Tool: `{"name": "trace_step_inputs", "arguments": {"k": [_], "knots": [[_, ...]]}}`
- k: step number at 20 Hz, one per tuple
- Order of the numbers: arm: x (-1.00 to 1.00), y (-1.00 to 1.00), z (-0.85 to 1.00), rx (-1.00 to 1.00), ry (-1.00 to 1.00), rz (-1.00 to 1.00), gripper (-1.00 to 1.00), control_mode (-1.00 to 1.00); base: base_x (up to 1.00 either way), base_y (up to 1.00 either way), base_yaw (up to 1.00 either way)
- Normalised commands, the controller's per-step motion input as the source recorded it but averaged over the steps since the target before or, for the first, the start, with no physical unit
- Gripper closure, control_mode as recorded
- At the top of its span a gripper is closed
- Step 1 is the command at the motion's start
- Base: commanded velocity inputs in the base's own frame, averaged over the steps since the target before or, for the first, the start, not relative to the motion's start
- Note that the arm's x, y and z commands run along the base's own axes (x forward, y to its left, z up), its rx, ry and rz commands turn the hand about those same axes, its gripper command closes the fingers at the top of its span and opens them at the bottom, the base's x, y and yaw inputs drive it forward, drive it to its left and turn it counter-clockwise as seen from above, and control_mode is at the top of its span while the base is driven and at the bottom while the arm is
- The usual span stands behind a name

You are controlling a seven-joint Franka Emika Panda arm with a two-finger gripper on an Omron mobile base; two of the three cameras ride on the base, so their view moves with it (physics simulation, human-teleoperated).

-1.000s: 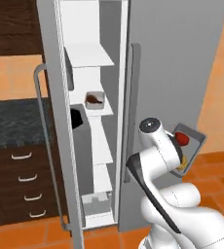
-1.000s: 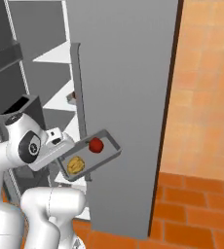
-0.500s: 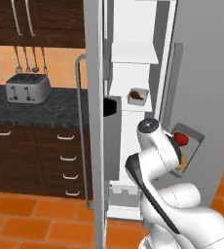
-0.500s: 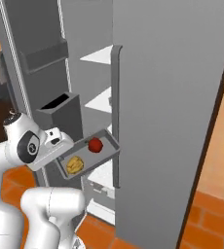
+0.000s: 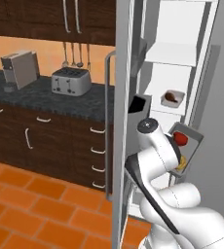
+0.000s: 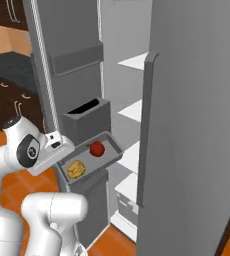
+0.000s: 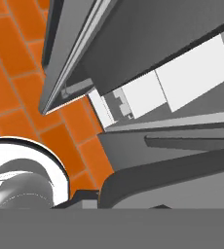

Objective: Take the meat container that has the chicken drumstick and place it on the second highest rack of the freezer. Then take the vegetable container that has the squash and bell pepper and place it on the highest rack of the freezer.

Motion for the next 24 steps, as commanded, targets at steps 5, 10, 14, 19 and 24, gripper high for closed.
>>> {"name": "trace_step_inputs", "arguments": {"k": [5,10,14,19,24], "knots": [[0.00,0.00,0.00,0.00,0.00,0.00,1.00,1.00,0.34,-0.20,0.33],[0.00,0.00,0.00,0.00,0.00,0.00,1.00,1.00,0.41,-0.22,0.27],[0.09,-0.21,0.18,0.00,-0.01,0.11,1.00,-1.00,0.17,-0.15,0.12],[0.00,-0.54,0.81,0.00,-0.05,0.12,1.00,-1.00,0.00,0.00,0.00],[0.22,-0.18,1.00,-0.05,-0.06,0.08,1.00,-1.00,0.00,0.00,0.00]]}}
